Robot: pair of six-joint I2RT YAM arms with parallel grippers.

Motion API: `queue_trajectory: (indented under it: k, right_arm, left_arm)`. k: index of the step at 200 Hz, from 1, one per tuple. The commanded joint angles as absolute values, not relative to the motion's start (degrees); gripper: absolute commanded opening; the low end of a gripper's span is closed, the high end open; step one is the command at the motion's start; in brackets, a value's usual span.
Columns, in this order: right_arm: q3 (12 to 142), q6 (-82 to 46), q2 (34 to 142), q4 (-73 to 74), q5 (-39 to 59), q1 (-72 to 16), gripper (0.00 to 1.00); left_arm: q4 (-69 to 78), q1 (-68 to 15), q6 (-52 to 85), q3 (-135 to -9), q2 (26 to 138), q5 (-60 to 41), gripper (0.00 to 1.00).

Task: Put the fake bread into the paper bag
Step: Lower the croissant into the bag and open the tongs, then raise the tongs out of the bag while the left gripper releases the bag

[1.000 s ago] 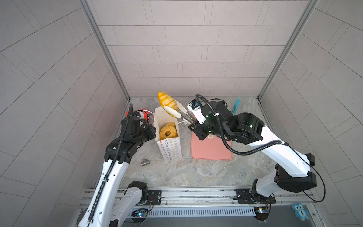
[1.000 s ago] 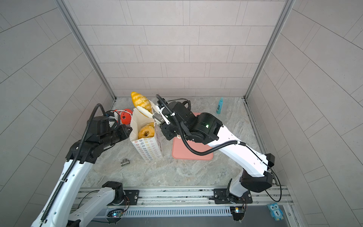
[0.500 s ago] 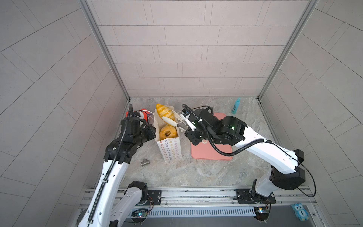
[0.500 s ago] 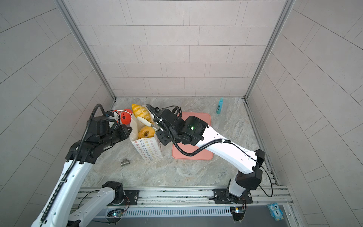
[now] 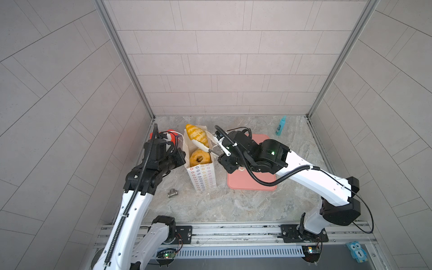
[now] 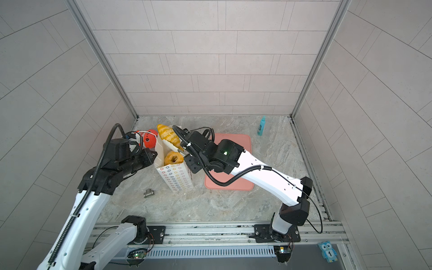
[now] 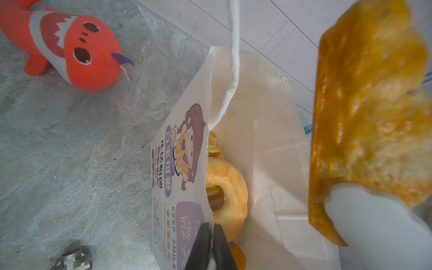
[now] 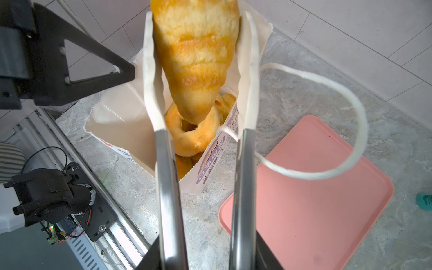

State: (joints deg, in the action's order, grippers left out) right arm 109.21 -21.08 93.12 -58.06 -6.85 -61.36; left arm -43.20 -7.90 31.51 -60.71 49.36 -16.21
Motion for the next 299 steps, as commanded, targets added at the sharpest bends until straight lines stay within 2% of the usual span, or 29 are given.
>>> queue_trajectory:
  k: [1, 74, 83, 98, 126, 136, 150, 154, 184, 236, 271, 299]
  right_arm:
    - [109.9, -21.5, 92.4, -56.3, -8.7, -61.7, 0.5]
    - [110.6, -21.1, 91.7, -56.5, -9.1, -61.7, 0.53]
    - [110.9, -21.0, 91.7, -56.7, -9.1, -61.7, 0.52]
    - [111.8, -20.9, 91.5, -57.0, -9.1, -61.7, 0.52]
    - [113.1, -19.9, 90.8, -57.7, -10.1, -61.7, 0.52]
    - [113.7, -19.5, 90.5, -58.2, -10.8, -61.7, 0.52]
    - [114.6, -18.7, 90.2, -59.0, -11.7, -61.7, 0.51]
    - [114.7, -18.4, 90.1, -59.2, -12.0, -61.7, 0.51]
    - [116.1, -16.8, 89.3, -60.2, -13.9, -61.3, 0.51]
    - [116.7, -14.5, 86.7, -61.1, -15.8, -58.4, 0.51]
    - [114.9, -13.5, 83.6, -61.0, -15.5, -51.9, 0.49]
    - [107.5, -14.0, 79.7, -57.8, -13.6, -42.4, 0.49]
  left_arm:
    - [-42.7, -7.9, 31.4, -60.1, 48.3, -15.7, 0.1]
    - [-42.7, -7.9, 31.4, -60.4, 48.5, -15.7, 0.1]
    - [-42.8, -7.9, 31.4, -60.6, 48.6, -15.7, 0.13]
    - [-43.0, -7.9, 31.1, -60.9, 48.5, -15.8, 0.28]
    - [-43.8, -7.9, 30.1, -62.8, 48.6, -15.7, 0.77]
    - [-44.5, -7.9, 29.7, -63.7, 48.7, -15.3, 0.86]
    - [-45.4, -7.9, 29.0, -65.5, 48.4, -14.6, 0.94]
    - [-45.6, -7.9, 28.9, -66.1, 48.3, -14.4, 0.99]
    - [-47.7, -7.8, 27.1, -70.8, 47.6, -11.5, 1.0]
    - [-50.4, -7.8, 22.9, -78.8, 47.1, -1.1, 1.0]
    - [-50.8, -6.8, 21.8, -83.0, 50.3, 8.5, 1.0]
    - [-47.2, -3.0, 23.1, -82.4, 51.8, 12.1, 1.0]
